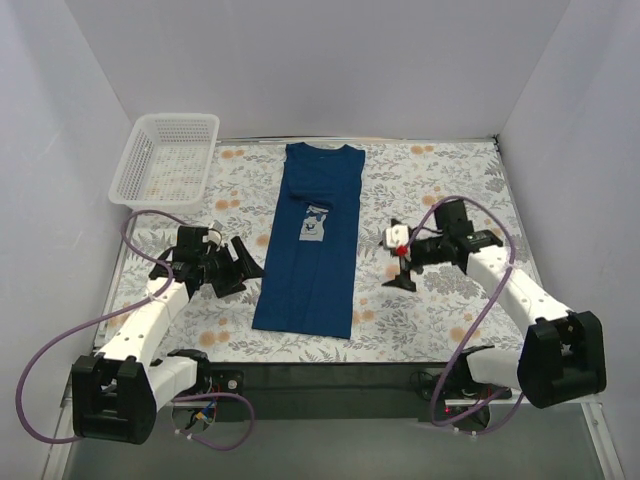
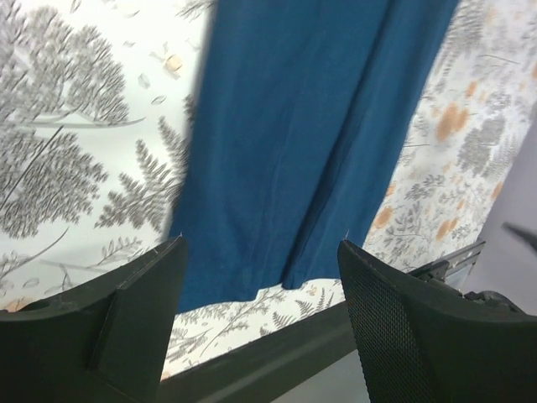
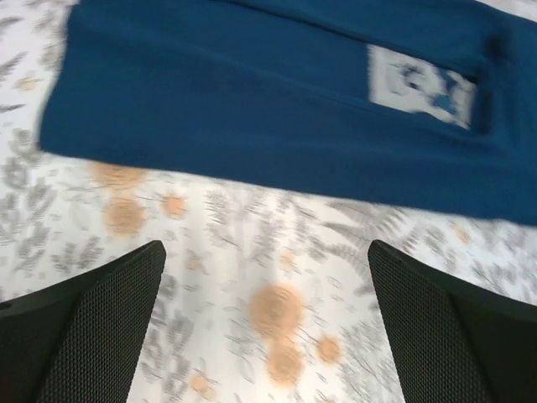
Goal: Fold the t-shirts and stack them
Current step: Fold the tshirt
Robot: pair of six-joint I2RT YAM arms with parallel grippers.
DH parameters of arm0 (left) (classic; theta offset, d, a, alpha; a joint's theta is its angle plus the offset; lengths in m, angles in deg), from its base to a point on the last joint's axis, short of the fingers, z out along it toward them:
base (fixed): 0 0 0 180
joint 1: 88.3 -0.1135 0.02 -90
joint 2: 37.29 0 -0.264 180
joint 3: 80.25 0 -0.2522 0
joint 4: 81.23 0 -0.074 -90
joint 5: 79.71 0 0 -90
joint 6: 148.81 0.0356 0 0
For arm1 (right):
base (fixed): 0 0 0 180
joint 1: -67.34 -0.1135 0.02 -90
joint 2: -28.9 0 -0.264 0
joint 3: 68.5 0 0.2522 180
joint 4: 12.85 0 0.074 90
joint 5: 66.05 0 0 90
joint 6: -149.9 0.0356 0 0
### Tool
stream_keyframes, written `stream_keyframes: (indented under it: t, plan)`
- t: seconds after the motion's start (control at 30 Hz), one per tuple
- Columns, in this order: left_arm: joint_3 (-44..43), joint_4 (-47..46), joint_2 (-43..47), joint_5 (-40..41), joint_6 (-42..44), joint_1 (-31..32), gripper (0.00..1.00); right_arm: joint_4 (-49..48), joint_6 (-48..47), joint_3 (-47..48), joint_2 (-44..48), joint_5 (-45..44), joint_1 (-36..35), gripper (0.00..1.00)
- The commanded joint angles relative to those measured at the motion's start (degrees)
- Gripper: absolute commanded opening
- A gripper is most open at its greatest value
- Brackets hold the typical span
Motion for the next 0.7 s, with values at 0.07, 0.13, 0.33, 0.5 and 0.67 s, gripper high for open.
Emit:
stream_keyframes:
  t: [0.07,0.13,0.33,0.5,0.67]
  plan:
    - [-0.9,7.7,0.4,4.9,-3.3,2.8,0.67,-0.7,-6.2,-7.1,3.9,-2.0,-18.7,0.89]
    - [-2.5,10.0,-0.2,6.0,-3.5,3.8,0.67,-3.9,0.6,-7.5,3.5,-6.2,-24.5,0.85]
    - [-3.5,13.4,-0.3,4.8,-3.8,6.2,0.66,-10.1,10.2,-8.9,2.7,-17.5,-39.8,0.79]
    - [-3.3,13.3,-0.3,8.2,-9.9,13.0,0.63,-14.0,11.9,-12.4,2.5,-18.5,-41.3,0.79]
    - [-5.7,12.4,-0.2,19.3,-15.0,24.2,0.63,-14.9,10.7,-14.4,5.4,-21.1,-40.8,0.84]
